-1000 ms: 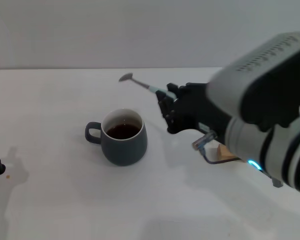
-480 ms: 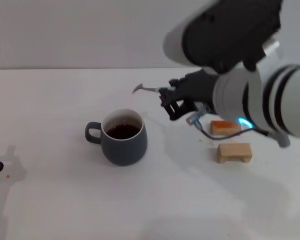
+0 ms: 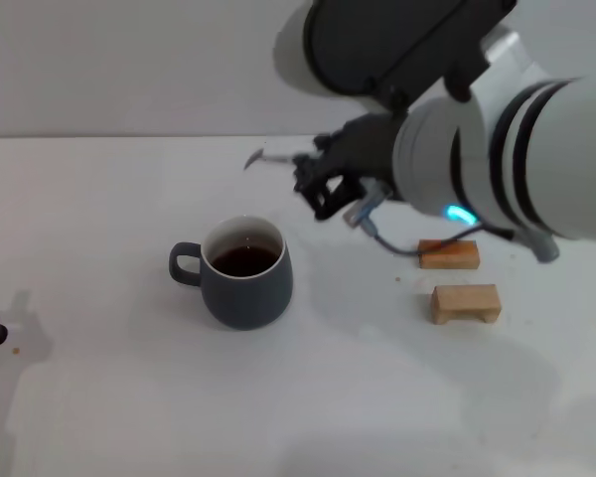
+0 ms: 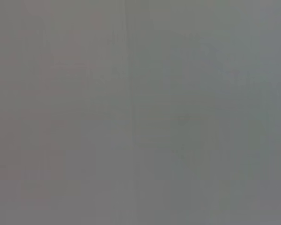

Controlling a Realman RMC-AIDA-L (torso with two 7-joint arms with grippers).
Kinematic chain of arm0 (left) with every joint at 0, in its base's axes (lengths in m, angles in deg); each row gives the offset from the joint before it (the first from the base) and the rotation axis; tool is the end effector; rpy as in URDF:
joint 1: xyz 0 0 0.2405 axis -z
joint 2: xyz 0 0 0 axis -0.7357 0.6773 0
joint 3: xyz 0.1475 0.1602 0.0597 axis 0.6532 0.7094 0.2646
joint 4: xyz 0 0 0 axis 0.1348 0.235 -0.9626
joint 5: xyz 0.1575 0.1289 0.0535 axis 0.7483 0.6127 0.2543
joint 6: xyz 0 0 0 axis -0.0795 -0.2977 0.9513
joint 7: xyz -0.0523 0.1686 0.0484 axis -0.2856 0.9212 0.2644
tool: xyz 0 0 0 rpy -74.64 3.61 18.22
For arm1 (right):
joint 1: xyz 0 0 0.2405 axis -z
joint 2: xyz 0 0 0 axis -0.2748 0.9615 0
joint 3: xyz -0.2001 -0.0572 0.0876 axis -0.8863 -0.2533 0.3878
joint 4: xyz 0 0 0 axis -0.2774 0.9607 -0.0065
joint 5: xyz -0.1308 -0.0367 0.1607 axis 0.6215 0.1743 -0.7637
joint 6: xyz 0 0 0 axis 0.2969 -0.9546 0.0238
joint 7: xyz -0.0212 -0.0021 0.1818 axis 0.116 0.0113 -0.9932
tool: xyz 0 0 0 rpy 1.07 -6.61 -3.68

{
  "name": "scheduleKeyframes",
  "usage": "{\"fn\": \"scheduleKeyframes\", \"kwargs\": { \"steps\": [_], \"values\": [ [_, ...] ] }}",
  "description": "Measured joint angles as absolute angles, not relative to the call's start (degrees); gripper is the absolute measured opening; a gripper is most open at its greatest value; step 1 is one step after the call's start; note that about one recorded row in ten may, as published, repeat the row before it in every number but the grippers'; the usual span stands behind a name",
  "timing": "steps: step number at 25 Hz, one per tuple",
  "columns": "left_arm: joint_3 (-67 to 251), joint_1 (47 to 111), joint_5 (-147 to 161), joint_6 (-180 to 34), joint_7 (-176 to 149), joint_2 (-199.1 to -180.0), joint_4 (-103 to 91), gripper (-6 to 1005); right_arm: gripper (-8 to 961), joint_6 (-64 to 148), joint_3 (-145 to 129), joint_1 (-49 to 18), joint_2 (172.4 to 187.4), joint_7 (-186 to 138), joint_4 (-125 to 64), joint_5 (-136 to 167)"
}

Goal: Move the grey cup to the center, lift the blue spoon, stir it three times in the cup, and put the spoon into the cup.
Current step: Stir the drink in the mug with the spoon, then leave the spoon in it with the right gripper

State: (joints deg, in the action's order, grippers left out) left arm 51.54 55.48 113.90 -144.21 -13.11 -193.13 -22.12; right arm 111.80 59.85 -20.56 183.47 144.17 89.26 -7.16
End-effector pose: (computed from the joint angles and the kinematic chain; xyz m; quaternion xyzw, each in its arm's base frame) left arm -0.3421 0.2627 0.0051 -0.6543 -0.2306 -0.2675 0.6687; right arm -0.0107 0.3002 -0.0362 -0.9139 0.1745 -0.0033 0.3664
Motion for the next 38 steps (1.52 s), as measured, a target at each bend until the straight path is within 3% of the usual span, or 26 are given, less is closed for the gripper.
{"fn": "scheduleKeyframes", "kwargs": {
  "steps": [8,38],
  "values": [
    [51.4,55.3,113.9,-144.3,-13.1,-193.13,-22.2,-1,163,114.8,56.7,-19.5,185.27,144.2,89.3,-9.0],
    [51.3,55.6,113.8,-144.3,-13.1,-193.08,-22.1,-1,163,106.5,54.8,-18.3,186.01,144.3,77.8,-13.4]
  ]
}}
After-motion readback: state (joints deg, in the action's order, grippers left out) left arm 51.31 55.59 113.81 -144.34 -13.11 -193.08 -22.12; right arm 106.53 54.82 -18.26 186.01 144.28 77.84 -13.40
